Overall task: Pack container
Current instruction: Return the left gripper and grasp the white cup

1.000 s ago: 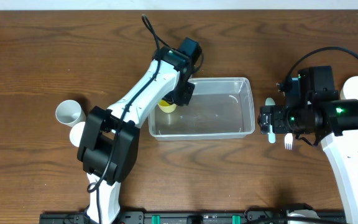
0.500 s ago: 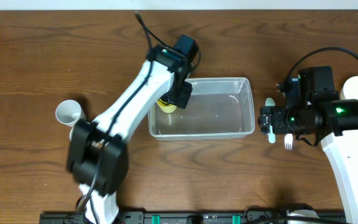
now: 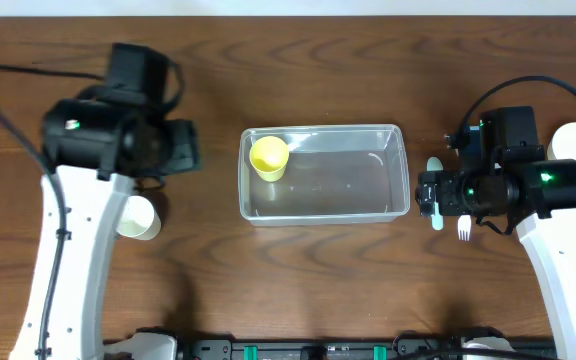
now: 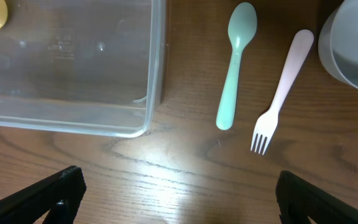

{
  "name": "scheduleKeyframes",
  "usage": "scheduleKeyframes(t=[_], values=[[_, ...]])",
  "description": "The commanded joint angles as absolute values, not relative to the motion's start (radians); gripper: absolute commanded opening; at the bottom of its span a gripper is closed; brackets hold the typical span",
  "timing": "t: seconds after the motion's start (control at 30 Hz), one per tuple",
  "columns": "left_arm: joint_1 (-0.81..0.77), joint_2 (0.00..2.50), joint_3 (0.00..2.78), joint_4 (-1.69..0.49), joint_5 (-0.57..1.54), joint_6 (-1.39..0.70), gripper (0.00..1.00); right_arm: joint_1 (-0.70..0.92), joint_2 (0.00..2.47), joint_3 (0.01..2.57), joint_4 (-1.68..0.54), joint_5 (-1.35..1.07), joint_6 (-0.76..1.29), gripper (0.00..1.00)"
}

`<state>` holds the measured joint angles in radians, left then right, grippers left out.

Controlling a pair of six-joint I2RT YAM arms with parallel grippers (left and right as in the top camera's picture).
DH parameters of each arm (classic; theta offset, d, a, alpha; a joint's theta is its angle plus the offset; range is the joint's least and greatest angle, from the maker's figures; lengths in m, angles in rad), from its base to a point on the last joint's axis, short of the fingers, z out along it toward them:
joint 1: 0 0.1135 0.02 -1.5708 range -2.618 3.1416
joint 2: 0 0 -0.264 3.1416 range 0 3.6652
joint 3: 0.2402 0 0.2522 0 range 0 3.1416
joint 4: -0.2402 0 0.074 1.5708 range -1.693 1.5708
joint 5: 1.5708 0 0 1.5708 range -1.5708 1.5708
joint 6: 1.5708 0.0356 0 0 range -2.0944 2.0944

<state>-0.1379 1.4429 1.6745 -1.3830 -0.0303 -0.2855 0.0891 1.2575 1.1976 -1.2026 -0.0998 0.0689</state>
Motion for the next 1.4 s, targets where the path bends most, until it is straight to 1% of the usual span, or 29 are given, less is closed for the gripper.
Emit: scheduleKeyframes(t=[0.0, 0.2, 0.53, 0.57, 0.73, 0.93, 1.0, 1.1, 1.13, 1.2, 1.27, 1.3, 1.33, 1.37], values=[[-0.041, 1.423, 1.602, -1.374, -0.044, -0.323, 0.71, 0.097, 1.261, 1.219, -1.206, -0.093, 0.047, 0.99], [0.052, 1.418, 1.426, -1.278, -0.034, -0.313, 0.71, 0.097, 1.261, 1.219, -1.205, -0.093, 0.046, 0.99], [0.084, 1.420, 1.074, -1.017, -0.034, -0.312, 0.77, 0.097, 1.261, 1.219, -1.205, -0.094, 0.047, 0.99], [0.084, 1.420, 1.045, -0.987, -0.035, -0.312, 0.79, 0.097, 1.261, 1.219, -1.205, -0.094, 0.047, 0.99], [0.084, 1.431, 0.946, -0.892, -0.035, -0.312, 0.79, 0.097, 1.261, 1.219, -1.208, -0.094, 0.047, 0.99], [0.084, 1.457, 0.918, -0.837, -0.039, -0.300, 0.78, 0.097, 1.261, 1.219, -1.215, -0.093, 0.047, 0.99], [0.084, 1.464, 0.918, -0.826, -0.039, -0.300, 0.73, 0.097, 1.261, 1.219, -1.217, -0.093, 0.047, 0.99], [0.084, 1.470, 0.918, -0.823, -0.039, -0.300, 0.55, 0.097, 1.261, 1.219, -1.223, -0.093, 0.047, 0.99], [0.084, 1.472, 0.918, -0.824, -0.039, -0.300, 0.52, 0.097, 1.261, 1.219, -1.224, -0.093, 0.047, 0.99], [0.084, 1.472, 0.918, -0.824, -0.039, -0.300, 0.50, 0.097, 1.261, 1.219, -1.224, -0.093, 0.047, 0.99], [0.084, 1.472, 0.918, -0.825, -0.038, -0.281, 0.35, 0.097, 1.261, 1.219, -1.224, -0.093, 0.047, 0.99], [0.084, 1.472, 0.918, -0.825, -0.038, -0.277, 0.29, 0.097, 1.261, 1.219, -1.224, -0.093, 0.047, 0.99], [0.084, 1.472, 0.918, -0.827, -0.038, -0.273, 0.26, 0.097, 1.261, 1.219, -1.224, -0.093, 0.047, 0.99], [0.084, 1.472, 0.918, -0.828, -0.038, -0.266, 0.25, 0.097, 1.261, 1.219, -1.224, -0.093, 0.047, 0.99]])
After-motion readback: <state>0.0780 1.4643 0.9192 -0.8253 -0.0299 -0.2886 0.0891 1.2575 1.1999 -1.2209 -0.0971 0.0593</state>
